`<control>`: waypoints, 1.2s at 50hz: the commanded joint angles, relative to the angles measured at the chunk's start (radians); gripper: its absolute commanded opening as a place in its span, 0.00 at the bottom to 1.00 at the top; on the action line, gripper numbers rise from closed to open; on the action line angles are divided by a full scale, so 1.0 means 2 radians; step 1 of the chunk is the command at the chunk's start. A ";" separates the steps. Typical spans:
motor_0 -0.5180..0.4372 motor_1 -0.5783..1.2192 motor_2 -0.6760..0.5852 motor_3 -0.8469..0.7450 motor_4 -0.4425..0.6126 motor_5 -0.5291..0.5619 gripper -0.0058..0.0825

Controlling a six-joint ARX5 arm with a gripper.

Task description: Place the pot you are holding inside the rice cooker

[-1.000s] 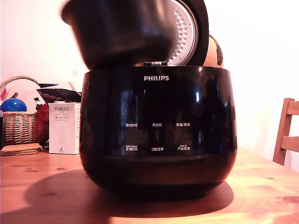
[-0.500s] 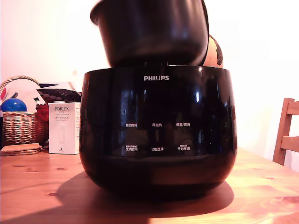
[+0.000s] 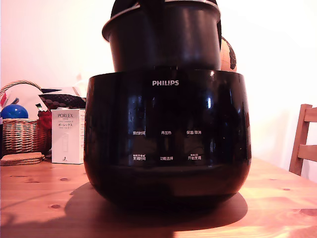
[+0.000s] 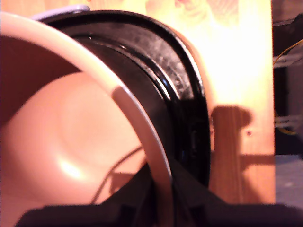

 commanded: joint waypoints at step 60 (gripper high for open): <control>0.026 0.062 0.014 0.003 0.070 -0.002 0.04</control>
